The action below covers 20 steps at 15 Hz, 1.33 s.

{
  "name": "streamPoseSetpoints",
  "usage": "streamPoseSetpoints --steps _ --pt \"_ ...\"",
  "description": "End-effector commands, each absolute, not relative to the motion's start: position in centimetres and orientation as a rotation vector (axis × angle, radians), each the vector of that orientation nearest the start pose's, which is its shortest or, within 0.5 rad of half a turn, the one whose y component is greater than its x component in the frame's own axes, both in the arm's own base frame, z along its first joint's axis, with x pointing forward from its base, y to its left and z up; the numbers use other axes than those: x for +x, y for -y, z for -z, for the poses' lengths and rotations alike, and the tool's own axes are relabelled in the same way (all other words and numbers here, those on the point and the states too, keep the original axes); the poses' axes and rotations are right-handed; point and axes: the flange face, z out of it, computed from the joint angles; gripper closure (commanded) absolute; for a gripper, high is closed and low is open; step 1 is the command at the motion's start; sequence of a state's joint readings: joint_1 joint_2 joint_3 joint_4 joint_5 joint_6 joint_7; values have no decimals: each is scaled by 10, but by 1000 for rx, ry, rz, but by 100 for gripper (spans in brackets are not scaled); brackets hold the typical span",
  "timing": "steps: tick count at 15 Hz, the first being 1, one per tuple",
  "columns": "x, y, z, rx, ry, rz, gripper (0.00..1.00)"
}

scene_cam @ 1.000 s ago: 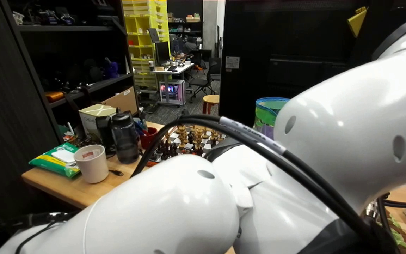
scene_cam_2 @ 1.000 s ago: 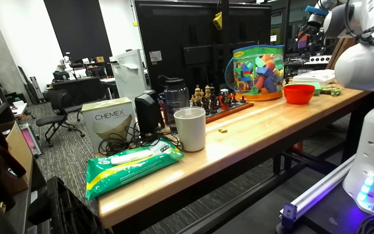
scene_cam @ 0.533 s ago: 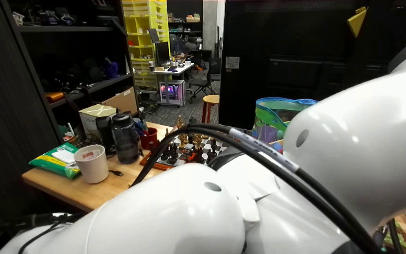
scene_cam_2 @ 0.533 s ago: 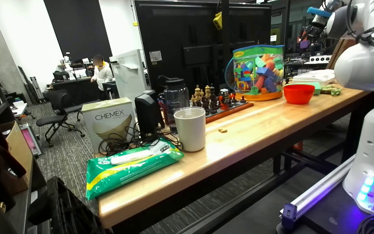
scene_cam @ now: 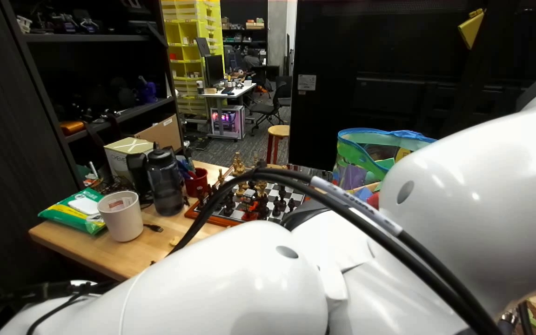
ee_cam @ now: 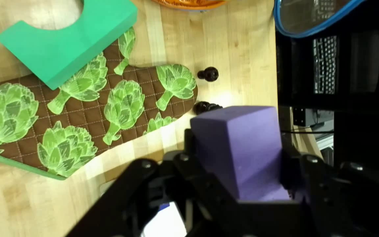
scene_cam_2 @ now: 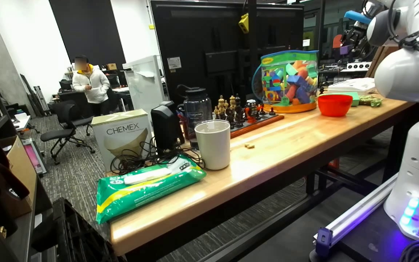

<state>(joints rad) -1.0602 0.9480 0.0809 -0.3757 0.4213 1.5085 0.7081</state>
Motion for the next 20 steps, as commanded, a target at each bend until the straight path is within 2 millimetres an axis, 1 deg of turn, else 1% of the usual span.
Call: streamPoseSetpoints --steps 1,3,12,20 --pt "431 633 -548 -1753 -2098 385 70" --pt "435 633 -539 -1749 -2131 360 70" --pt "464 624 -476 -1770 -2181 179 70" --pt "468 623 -441 -1743 -2246 66 70"
